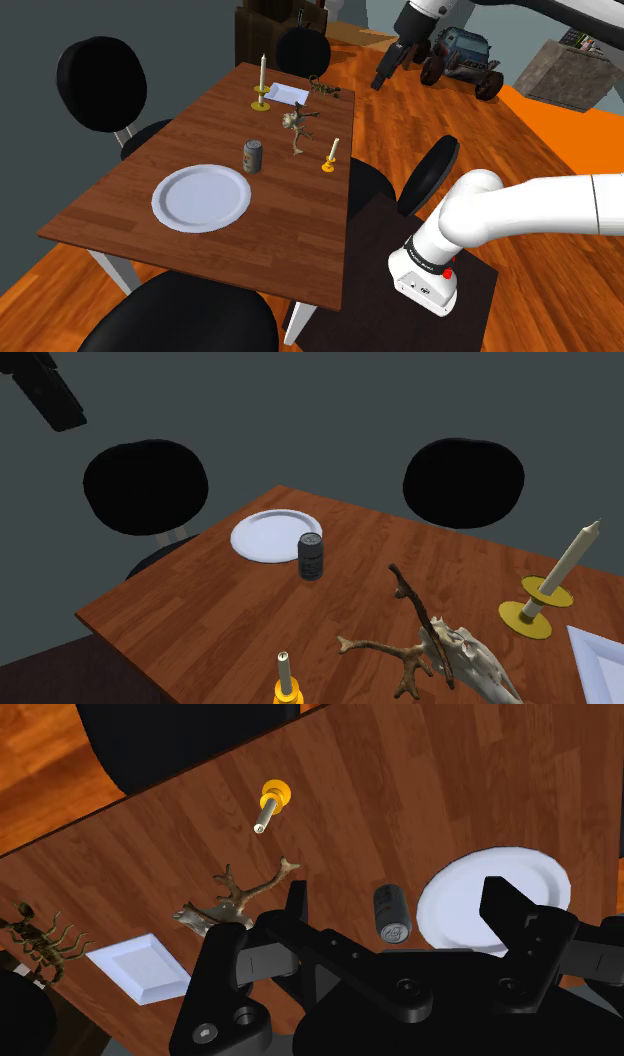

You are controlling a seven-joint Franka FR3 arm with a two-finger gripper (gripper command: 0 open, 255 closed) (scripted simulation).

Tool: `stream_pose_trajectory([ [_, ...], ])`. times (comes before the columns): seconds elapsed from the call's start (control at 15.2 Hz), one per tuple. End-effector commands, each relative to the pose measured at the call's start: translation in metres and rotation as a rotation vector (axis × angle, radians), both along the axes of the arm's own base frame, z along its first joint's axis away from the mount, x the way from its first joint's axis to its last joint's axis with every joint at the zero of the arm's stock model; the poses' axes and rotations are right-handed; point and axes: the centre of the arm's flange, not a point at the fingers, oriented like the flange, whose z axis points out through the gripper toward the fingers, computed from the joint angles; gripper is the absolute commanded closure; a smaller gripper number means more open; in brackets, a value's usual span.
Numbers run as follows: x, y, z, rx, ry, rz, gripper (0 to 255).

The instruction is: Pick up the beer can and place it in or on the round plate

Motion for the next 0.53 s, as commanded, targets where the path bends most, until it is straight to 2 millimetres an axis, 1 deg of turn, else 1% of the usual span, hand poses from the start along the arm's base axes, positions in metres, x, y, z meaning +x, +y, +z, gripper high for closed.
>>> stream_pose_trajectory([
  [0.0,0.0,0.0,0.0,0.0,0.0,0.0,0],
  [0.46,0.057,0.028,-0.067,0.001,-0.009,-0.014,0],
])
